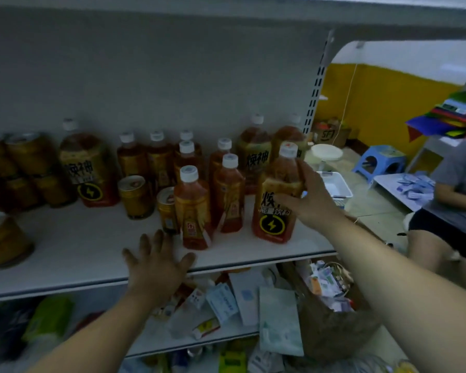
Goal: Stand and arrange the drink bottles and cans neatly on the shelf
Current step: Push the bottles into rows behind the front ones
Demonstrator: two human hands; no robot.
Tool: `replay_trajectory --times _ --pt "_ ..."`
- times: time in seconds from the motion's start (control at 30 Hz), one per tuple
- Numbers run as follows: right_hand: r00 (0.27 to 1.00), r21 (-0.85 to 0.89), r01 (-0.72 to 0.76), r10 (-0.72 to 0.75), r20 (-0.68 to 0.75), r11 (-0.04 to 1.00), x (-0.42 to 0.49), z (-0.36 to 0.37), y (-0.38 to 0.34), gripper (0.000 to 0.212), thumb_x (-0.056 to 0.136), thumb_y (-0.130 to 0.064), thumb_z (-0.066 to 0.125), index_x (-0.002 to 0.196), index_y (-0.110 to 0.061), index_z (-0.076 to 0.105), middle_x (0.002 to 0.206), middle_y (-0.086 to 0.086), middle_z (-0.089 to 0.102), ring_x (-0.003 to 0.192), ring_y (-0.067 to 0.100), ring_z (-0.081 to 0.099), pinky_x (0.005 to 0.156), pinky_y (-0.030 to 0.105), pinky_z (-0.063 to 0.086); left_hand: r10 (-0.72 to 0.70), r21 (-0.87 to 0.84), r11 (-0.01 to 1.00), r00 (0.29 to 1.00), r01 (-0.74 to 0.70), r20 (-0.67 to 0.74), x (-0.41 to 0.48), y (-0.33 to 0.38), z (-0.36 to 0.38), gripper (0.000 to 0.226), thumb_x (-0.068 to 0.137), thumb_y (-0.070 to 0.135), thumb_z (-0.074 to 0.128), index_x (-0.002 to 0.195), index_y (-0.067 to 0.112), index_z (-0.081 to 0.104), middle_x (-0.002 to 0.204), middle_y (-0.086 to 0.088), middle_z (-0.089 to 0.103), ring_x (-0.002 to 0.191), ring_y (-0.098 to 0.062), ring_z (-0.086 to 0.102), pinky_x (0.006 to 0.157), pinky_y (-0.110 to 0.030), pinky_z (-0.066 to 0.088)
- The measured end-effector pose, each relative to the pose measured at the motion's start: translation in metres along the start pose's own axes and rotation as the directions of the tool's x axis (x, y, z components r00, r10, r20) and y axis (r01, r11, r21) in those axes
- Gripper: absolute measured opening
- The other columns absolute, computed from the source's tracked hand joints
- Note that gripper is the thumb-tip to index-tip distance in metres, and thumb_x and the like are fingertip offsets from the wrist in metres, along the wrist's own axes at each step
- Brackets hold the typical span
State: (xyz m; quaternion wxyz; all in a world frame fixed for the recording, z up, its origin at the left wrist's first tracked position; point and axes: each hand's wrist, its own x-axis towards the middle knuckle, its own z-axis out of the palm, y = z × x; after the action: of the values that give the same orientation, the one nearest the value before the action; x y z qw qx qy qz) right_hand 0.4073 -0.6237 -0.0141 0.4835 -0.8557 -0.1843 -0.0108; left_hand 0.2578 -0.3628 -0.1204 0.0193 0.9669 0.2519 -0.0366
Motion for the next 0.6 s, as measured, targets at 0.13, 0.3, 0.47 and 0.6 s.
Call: replay_trajectory --times 0.13,0.3,0.47,0.6 --pt "0.998 -0.050 0.019 -0.016 0.062 0.999 0.051 0.002 0.005 0.101 0.057 -0.048 0.075 0.146 -0.032 0.031 0.135 -0.001 0.054 0.118 0.020 0.056 0.098 0.042 0.049 0.002 0.031 1.000 1.000 -0.002 -0.013 0.001 0.001 0.000 0.086 0.083 0.074 0.007 0.152 0.023 -0.001 0.160 -0.001 0.002 0.146 -0.030 0.001 0.112 -0.059 0.011" --pt "0.993 -0.040 0.112 -0.110 0.044 0.993 0.080 0.021 0.022 0.098 0.070 -0.023 0.081 0.149 -0.034 0.024 0.140 -0.002 0.049 0.127 0.021 0.048 0.105 0.049 0.042 -0.022 0.026 0.999 0.999 0.021 0.035 0.004 0.001 -0.001 0.107 0.057 0.074 -0.017 0.151 0.025 -0.004 0.161 0.002 -0.002 0.147 -0.029 -0.003 0.114 -0.059 0.005" --pt "0.992 -0.029 0.077 -0.074 0.100 0.997 0.085 0.022 0.022 0.099 0.077 -0.010 0.078 0.152 -0.029 0.017 0.140 -0.002 0.047 0.126 0.018 0.046 0.105 0.042 0.040 -0.013 -0.010 1.000 0.993 0.014 0.115 0.006 0.000 -0.005 0.085 0.084 0.076 0.010 0.151 0.026 -0.008 0.160 0.005 -0.010 0.146 -0.028 -0.011 0.114 -0.060 -0.003" --pt "0.981 -0.181 0.105 -0.132 -0.142 0.978 0.067 0.025 -0.007 0.096 0.061 -0.056 0.070 0.143 -0.018 0.036 0.139 0.011 0.045 0.129 0.032 0.041 0.106 0.051 0.037 0.015 -0.160 0.987 0.984 0.013 0.176 0.008 -0.007 -0.022 0.083 0.087 0.068 0.034 0.152 0.027 0.001 0.161 0.003 0.001 0.147 -0.026 -0.002 0.115 -0.056 0.001"
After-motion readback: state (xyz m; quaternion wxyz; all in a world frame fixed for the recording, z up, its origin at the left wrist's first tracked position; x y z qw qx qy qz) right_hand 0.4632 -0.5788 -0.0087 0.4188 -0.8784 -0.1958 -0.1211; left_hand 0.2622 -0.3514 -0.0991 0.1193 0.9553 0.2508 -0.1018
